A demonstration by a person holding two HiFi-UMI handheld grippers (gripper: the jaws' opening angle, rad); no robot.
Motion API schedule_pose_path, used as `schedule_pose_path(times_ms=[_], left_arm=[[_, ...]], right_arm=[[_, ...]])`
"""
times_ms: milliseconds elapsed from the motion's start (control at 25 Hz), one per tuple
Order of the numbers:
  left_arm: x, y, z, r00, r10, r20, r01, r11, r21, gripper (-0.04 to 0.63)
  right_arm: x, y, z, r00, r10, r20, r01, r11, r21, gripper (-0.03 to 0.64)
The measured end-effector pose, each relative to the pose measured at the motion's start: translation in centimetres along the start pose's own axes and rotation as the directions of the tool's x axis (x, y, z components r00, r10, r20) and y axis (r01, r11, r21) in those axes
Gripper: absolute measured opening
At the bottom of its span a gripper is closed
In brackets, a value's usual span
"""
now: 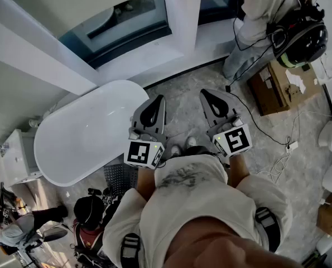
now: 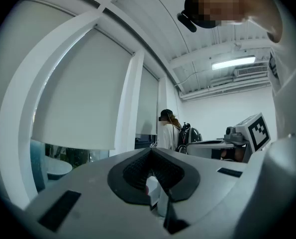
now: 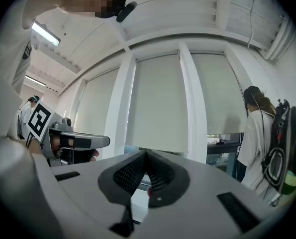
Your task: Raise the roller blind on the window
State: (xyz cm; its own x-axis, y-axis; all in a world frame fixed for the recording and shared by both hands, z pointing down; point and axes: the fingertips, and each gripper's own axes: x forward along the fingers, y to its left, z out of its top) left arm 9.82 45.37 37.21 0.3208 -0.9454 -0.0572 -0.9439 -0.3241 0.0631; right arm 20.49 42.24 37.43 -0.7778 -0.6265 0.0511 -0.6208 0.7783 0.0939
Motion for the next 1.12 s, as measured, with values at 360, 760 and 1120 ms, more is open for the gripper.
schedule_pose_path(times_ms=[360, 760, 1120], left_arm=[[1.4, -0.6, -0.5, 1.000, 0.003, -0.003, -0.003, 1.000, -0.017, 0.009], [3.7, -1.2, -1.0, 0.999, 0.043, -0.014, -0.044, 0.999, -0.027, 0.009], [6.5, 0.7, -1.5, 0.999, 0.046, -0.023, -0.047, 0.998, -0.032, 0.009]], right_arm=[[0.2, -1.7, 0.0, 1.000, -0.012, 0.024, 0.012, 1.000, 0.023, 0.061], [0.6, -4.4, -0.5, 0.998, 0.025, 0.056, -0.027, 0.999, 0.034, 0.061], [3.5, -5.1, 0.0, 0.996, 0.057, 0.074, -0.058, 0.998, 0.009, 0.061]])
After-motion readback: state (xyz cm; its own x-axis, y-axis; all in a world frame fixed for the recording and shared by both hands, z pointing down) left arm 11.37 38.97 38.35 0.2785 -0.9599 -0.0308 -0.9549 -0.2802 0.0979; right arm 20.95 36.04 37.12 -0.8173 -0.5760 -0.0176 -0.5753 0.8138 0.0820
